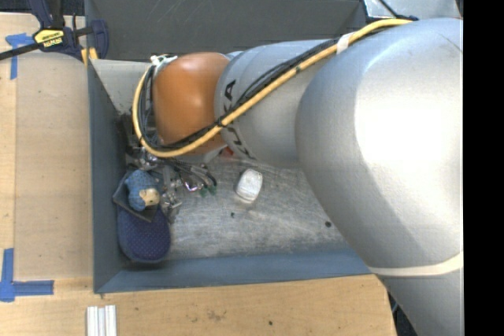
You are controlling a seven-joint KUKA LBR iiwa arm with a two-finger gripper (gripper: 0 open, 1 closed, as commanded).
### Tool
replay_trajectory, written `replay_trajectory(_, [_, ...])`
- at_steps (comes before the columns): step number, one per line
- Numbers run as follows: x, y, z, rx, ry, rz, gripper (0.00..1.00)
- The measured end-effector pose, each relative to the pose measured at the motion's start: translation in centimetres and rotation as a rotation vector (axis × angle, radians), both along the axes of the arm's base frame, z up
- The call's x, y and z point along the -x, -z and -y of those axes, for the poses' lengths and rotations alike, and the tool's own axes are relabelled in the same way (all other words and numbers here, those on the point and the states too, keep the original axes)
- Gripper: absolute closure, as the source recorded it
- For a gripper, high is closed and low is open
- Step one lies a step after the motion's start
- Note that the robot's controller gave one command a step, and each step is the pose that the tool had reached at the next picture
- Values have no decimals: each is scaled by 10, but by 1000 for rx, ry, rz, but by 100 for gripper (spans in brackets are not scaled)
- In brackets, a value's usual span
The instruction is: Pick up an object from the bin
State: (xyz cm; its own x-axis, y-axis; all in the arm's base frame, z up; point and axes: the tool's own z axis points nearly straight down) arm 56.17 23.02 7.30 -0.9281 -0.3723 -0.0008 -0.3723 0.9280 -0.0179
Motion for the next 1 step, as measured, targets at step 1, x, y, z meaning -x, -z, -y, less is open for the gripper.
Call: replay_trajectory(1, [-2,-3,-6,-17,3,14,100])
